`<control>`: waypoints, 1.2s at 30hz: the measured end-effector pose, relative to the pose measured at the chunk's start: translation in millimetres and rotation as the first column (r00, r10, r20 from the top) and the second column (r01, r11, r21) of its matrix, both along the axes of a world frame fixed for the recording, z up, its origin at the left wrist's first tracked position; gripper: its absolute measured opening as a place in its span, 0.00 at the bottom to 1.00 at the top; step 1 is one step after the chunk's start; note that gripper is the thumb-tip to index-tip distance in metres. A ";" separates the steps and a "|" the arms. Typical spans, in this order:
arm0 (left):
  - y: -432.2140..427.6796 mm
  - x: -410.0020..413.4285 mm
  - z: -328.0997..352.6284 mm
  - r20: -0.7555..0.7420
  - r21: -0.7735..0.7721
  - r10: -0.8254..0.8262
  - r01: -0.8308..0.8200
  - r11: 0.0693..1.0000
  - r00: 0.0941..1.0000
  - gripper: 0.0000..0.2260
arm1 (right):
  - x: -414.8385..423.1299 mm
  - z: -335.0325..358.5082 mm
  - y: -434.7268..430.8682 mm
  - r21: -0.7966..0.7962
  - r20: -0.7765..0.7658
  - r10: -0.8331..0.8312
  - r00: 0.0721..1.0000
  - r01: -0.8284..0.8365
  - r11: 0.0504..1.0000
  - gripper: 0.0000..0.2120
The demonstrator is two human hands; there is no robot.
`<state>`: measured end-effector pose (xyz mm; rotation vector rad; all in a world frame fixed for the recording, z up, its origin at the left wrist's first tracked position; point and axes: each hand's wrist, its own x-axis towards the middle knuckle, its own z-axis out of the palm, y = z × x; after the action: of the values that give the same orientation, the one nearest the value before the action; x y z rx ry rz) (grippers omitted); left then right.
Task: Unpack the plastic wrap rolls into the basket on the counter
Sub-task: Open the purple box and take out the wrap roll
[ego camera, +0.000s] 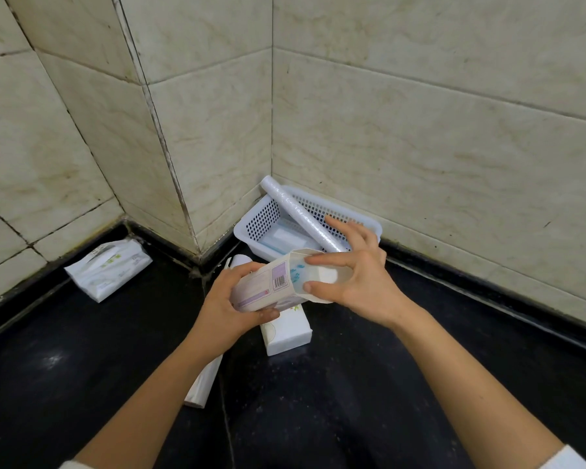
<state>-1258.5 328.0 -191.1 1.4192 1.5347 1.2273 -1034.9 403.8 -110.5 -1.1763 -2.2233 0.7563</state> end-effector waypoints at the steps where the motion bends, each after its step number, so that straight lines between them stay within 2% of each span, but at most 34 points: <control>1: -0.2 -0.5 0.5 -0.013 0.001 -0.004 0.004 1.000 1.000 0.31 | 0.5 0.0 1.1 -0.018 0.008 0.004 1.000 -0.004 1.000 0.20; 5: -0.6 -2.5 2.1 -0.039 -0.017 -0.019 0.018 1.000 0.999 0.30 | 3.4 2.6 5.7 -0.108 0.048 0.044 0.998 -0.038 0.993 0.27; 7: -1.1 -3.0 3.3 -0.073 -0.038 -0.036 0.033 0.999 0.997 0.31 | 4.3 4.4 8.0 -0.118 0.108 0.077 0.991 -0.065 0.991 0.27; 14: 0.4 1.1 3.6 -0.132 -0.062 -0.106 0.098 0.993 0.986 0.31 | -3.5 -5.4 4.7 -0.088 0.168 0.161 0.972 -0.148 0.985 0.13; 20: 2.3 4.0 1.8 -0.105 -0.061 -0.068 0.062 0.996 0.992 0.31 | -6.4 -12.9 4.7 -0.045 0.190 0.114 0.975 -0.107 0.993 0.05; 22: 4.0 0.0 3.8 -0.131 -0.048 -0.040 0.034 0.998 0.991 0.31 | -2.7 -11.2 6.9 -0.055 0.121 0.079 0.990 -0.072 0.996 0.07; 25: 4.2 -11.6 6.2 -0.191 -0.033 0.034 -0.042 0.999 0.981 0.32 | 13.5 -5.3 14.3 -0.102 -0.085 -0.067 0.994 0.058 0.993 0.11; 28: 4.7 -17.9 8.1 -0.224 -0.021 0.075 -0.082 0.996 0.972 0.33 | 27.5 -3.3 19.5 -0.230 -0.183 -0.090 0.979 0.047 0.972 0.08; 30: 5.3 -16.4 9.6 -0.253 0.001 0.085 -0.088 0.996 0.964 0.32 | 29.6 -3.7 18.8 -0.312 -0.208 -0.074 0.975 0.005 0.950 0.12; 36: 12.3 -8.5 13.3 -0.298 0.035 0.105 -0.099 0.994 0.949 0.32 | 23.0 -15.5 11.3 -0.452 -0.308 0.005 0.951 -0.151 0.879 0.37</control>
<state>-1267.0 340.3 -177.7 1.6139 1.8244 1.1272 -1011.8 415.0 -126.0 -1.0917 -1.8939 1.4711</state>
